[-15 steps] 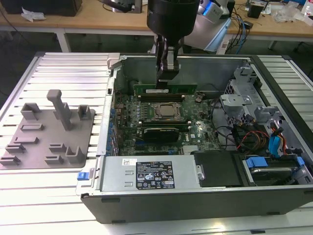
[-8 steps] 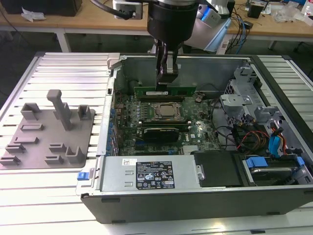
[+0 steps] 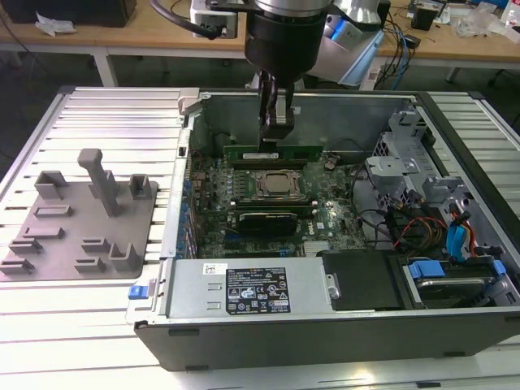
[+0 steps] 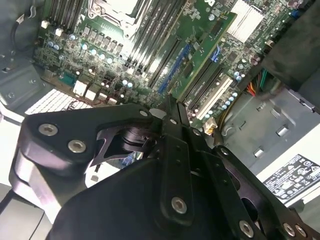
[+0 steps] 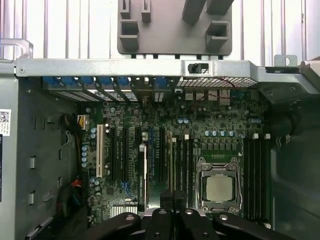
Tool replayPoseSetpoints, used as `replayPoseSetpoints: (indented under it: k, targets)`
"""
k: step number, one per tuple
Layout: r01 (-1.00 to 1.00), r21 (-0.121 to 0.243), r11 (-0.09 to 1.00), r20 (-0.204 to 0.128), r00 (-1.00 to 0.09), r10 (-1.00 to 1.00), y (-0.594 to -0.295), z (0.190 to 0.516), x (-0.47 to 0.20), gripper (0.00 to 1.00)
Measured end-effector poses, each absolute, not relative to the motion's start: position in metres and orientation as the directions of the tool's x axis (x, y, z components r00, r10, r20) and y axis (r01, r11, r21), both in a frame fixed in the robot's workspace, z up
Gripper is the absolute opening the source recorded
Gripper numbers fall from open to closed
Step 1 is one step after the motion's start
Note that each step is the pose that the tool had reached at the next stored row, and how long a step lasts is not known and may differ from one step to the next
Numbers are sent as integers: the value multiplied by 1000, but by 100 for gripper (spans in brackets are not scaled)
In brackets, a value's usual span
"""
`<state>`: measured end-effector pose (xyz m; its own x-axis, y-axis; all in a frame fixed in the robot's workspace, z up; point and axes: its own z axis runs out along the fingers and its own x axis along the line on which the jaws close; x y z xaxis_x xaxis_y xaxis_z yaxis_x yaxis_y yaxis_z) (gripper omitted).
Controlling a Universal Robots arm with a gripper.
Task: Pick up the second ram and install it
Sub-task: 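Pick up the second ram and move it above second insertion slot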
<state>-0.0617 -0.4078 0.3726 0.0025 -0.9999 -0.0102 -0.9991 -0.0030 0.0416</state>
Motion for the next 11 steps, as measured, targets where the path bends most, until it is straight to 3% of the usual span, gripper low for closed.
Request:
replayPoseSetpoints:
  k: [11]
  targets:
    - [-999,44,-2,-8,2,-1000,-402,349,-57,9]
